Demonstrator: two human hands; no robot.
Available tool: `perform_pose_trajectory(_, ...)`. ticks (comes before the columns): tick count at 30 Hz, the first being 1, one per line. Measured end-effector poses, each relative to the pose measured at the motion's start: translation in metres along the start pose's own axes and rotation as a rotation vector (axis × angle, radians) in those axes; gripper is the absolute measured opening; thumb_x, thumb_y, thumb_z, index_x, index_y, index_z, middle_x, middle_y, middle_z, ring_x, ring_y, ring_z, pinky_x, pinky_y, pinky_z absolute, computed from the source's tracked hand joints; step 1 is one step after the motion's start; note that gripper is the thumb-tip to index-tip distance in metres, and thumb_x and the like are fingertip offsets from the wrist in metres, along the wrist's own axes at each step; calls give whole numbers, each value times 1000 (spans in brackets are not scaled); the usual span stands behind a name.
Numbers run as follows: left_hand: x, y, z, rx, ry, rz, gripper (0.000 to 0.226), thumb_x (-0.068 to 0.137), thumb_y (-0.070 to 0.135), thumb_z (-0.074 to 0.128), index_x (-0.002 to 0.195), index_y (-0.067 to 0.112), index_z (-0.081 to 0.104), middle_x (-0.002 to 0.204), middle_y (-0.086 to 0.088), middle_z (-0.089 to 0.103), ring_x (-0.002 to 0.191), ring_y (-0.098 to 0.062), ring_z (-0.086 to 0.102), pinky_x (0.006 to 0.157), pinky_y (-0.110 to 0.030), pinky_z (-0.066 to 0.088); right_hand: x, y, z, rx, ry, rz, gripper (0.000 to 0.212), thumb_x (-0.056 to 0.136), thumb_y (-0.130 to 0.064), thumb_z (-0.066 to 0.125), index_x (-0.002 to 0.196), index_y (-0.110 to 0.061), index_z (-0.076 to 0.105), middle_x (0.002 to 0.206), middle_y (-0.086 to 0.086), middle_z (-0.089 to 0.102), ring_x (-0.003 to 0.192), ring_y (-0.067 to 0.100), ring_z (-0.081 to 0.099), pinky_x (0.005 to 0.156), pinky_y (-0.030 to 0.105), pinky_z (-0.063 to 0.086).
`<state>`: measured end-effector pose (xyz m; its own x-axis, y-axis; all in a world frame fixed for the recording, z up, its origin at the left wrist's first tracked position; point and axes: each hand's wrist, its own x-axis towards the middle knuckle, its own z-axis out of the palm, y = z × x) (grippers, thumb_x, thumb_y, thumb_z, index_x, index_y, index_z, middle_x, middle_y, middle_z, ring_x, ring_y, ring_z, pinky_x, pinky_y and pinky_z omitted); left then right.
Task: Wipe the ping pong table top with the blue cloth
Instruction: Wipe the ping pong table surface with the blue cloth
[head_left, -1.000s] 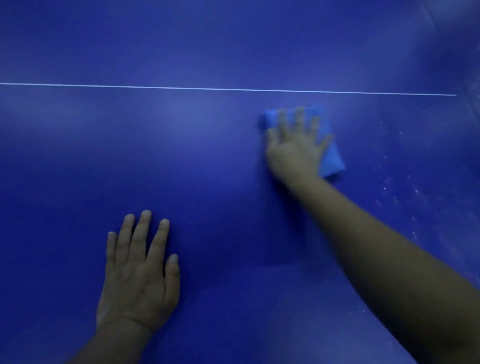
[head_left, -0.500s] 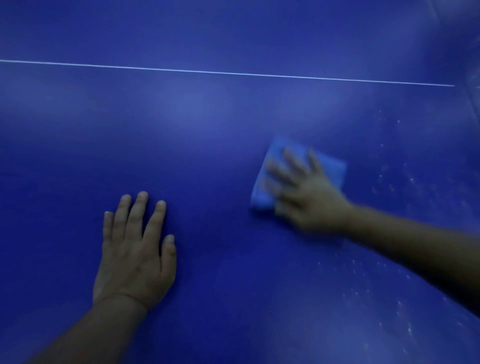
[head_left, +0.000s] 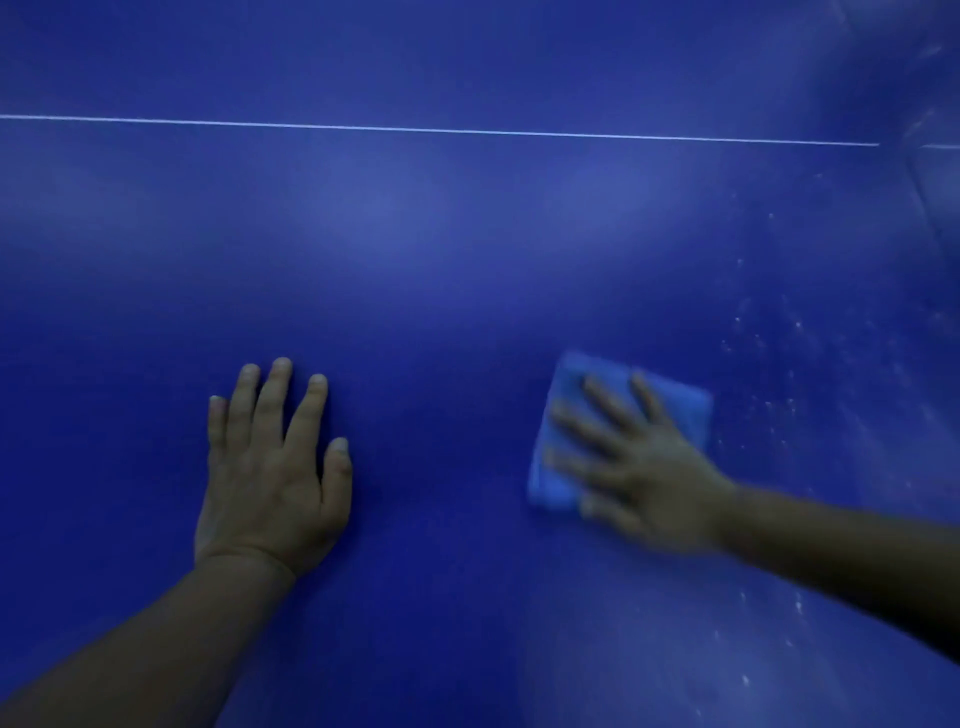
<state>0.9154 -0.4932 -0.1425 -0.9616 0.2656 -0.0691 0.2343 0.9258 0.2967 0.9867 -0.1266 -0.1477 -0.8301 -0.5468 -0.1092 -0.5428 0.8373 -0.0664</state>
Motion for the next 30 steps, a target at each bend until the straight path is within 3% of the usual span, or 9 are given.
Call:
perform_pose_trajectory(3, -1, 1, 0, 0, -1, 0, 69, 93, 46, 27, 149, 7, 40, 159, -19, 26, 150, -34, 11, 123, -50, 0, -19, 19, -7, -58, -73, -193, 52, 103, -57, 32, 150, -38, 41, 162, 5, 30, 149, 42, 22, 114, 69, 13)
perform_pose_trajectory(7, -2, 1, 2, 6, 7, -1, 70, 92, 47, 26, 150, 8, 38, 159, -19, 25, 150, -34, 10, 123, -51, 1, 58, 79, -23, 50, 72, 524, 63, 95, -63, 22, 153, -39, 25, 165, 0, 25, 153, 32, 13, 116, 65, 8)
perform_pose_trajectory(9, -2, 0, 2, 0, 13, 3, 71, 92, 48, 26, 150, 9, 38, 159, -19, 25, 150, -35, 10, 123, -51, 0, 67, 67, -24, 78, 89, 679, 63, 94, -62, 22, 154, -42, 27, 166, -6, 19, 154, 27, 9, 118, 63, 4)
perform_pose_trajectory(15, -2, -3, 2, -54, 22, 9, 75, 88, 52, 29, 150, 11, 37, 160, -16, 23, 151, -32, 8, 122, -47, -4, -89, -116, 19, 11, 24, 89, 51, 102, -55, 36, 151, -39, 38, 164, 2, 26, 151, 41, 18, 114, 71, 11)
perform_pose_trajectory(18, -5, -5, -4, -178, 18, 20, 76, 88, 50, 33, 153, 10, 33, 163, -14, 19, 152, -28, 5, 122, -44, -6, -119, -111, 10, -11, -68, -71, 50, 103, -55, 34, 150, -39, 40, 162, 2, 29, 149, 42, 23, 114, 70, 15)
perform_pose_trajectory(20, -16, -8, -8, -250, 14, 56, 75, 89, 46, 35, 153, 9, 31, 164, -12, 16, 153, -25, 3, 123, -42, -6, -86, -79, 2, -22, 7, 147, 53, 100, -54, 33, 147, -33, 45, 158, 7, 36, 146, 44, 28, 110, 73, 19)
perform_pose_trajectory(25, -112, -6, -16, -139, -62, 287, 70, 91, 43, 33, 146, 3, 43, 158, -18, 30, 150, -34, 20, 123, -51, 6, -34, -66, -4, 172, 103, 918, 54, 101, -59, 28, 154, -46, 26, 167, -11, 13, 154, 25, 1, 119, 63, -2)
perform_pose_trajectory(27, -162, -8, -14, -108, -99, 355, 66, 92, 40, 35, 144, 3, 47, 157, -18, 33, 149, -33, 23, 122, -53, 10, -44, -127, 7, 148, 137, 896, 57, 98, -59, 28, 152, -43, 33, 165, -7, 20, 154, 29, 8, 117, 65, 1)
perform_pose_trajectory(30, -217, -16, -11, -68, -161, 409, 63, 94, 40, 35, 146, 6, 45, 159, -13, 28, 150, -29, 18, 123, -49, 7, -105, -254, 26, 116, 96, 550, 52, 102, -56, 29, 151, -41, 35, 165, -2, 24, 152, 36, 17, 117, 67, 4)
